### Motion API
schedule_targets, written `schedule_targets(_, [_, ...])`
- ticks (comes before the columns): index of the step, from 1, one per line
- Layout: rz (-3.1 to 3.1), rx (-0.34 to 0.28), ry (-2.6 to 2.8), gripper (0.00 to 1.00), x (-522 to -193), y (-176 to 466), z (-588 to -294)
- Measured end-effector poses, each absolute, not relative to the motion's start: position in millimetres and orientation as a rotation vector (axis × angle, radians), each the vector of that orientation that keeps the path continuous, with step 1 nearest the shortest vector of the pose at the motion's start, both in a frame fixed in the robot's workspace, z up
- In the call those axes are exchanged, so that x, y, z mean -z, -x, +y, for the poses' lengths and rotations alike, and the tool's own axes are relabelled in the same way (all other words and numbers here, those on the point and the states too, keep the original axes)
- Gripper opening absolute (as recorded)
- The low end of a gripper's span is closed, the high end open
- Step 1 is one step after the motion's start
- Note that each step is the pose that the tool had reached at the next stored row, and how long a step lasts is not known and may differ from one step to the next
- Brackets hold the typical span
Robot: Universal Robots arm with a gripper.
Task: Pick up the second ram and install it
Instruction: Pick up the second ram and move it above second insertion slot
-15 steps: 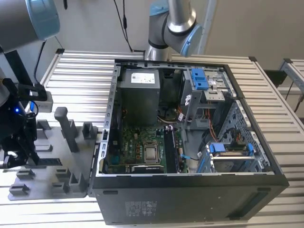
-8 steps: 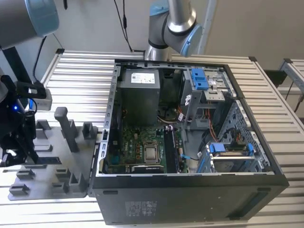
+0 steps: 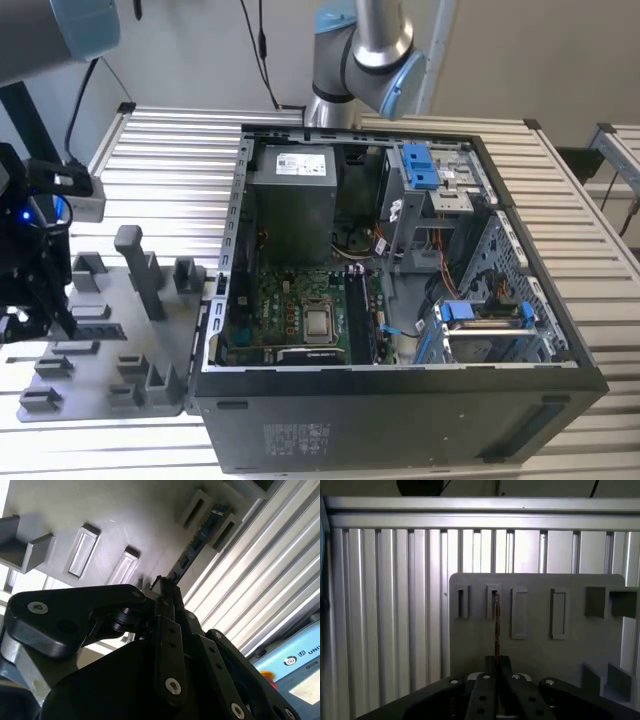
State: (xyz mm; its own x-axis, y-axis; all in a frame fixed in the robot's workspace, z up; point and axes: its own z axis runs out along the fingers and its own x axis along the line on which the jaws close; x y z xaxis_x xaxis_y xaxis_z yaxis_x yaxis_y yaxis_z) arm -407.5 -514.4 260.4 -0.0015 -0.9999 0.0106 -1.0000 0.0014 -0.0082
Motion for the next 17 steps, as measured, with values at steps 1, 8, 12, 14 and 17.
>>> schedule_targets(1, [-2.222,-0.021,-2.219,0.14,-262.1,407.5,-514.4])
schedule_targets(8, [-2.222,-0.021,-2.219,0.14,-273.6,407.4,-514.5])
schedule_targets(12, [-2.222,-0.021,-2.219,0.14,-279.4,407.4,-514.4])
schedule_targets(14, [-2.222,-0.021,-2.219,0.14,-282.3,407.5,-514.4])
schedule_targets(17, [-2.222,-0.021,-2.219,0.14,-287.2,407.5,-514.4])
